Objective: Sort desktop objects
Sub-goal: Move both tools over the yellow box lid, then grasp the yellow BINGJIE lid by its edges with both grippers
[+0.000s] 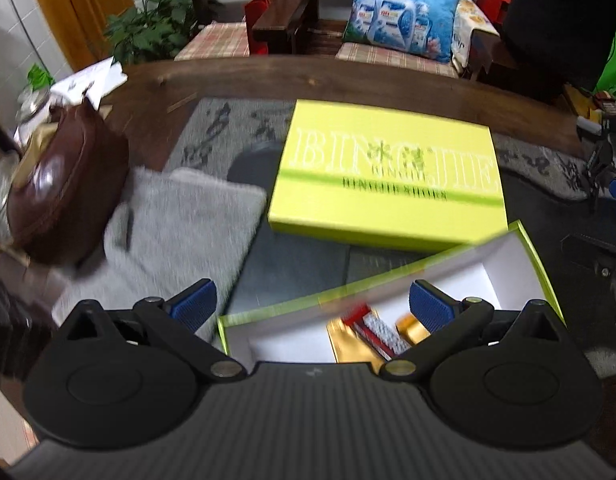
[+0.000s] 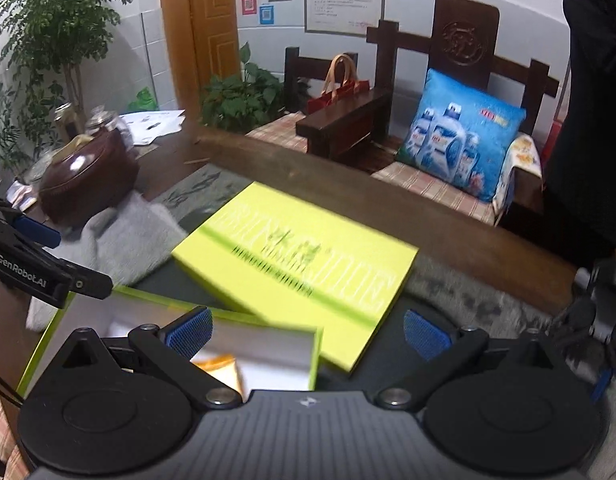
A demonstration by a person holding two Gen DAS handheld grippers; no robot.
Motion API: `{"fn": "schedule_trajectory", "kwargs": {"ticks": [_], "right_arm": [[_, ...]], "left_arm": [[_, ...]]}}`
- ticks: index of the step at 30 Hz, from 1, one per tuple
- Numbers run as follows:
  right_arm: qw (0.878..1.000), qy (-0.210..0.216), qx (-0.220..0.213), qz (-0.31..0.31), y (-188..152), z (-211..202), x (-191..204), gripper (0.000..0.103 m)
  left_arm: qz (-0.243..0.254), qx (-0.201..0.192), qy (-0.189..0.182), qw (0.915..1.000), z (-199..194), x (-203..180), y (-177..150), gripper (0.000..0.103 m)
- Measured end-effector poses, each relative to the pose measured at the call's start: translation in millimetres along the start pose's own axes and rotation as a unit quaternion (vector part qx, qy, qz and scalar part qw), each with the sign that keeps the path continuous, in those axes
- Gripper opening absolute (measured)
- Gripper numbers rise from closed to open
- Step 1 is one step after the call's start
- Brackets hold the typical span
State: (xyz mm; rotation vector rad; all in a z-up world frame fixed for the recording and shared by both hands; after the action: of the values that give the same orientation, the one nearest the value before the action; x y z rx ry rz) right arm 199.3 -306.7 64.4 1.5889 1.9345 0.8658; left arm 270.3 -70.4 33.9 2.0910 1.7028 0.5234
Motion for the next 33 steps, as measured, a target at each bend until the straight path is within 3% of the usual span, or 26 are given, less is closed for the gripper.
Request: {"fn": "schedule_trajectory", "kwargs": {"ticks": [6, 17, 25, 33], "right_arm": [[1.0, -0.022, 0.013, 0.015, 25.8, 30.6, -22.3, 0.103], [0.993, -0.037, 0.055, 0.094, 30.0, 101.5, -65.8, 0.103], [0.987, -0.031, 0.093, 0.129, 10.4, 148.7, -87.6, 0.103], [0.983, -0.022, 0.116, 0.139, 1.9, 175.3, -82.9, 0.103]], "left_arm": [[-0.001, -0.003, -0.019, 0.9998, 21.8, 15.1, 36.7, 0.102], [-0.036, -0.007, -0.037, 0.9986, 91.9, 39.2, 85.6, 0.102], [-0.046, -0.004, -0.049, 0.9978, 136.1, 44.1, 96.2, 0.103], [-0.09, 0.012, -0.081, 0.9926, 172.7, 52.0, 96.1, 0.103]]}}
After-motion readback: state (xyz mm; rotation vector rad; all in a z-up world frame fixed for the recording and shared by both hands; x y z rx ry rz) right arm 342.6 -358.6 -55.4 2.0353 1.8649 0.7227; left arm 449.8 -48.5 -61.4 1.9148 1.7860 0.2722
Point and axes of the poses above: each gripper's, at about its wrist camera, not at the fingertips, and z roughly the way its jaws point, x to its left, y to its top, the point moved 2 cm from there along z, roughly the way its jaws point, and after that the axes turned 1 degree about -x, right-handed, at the moved point
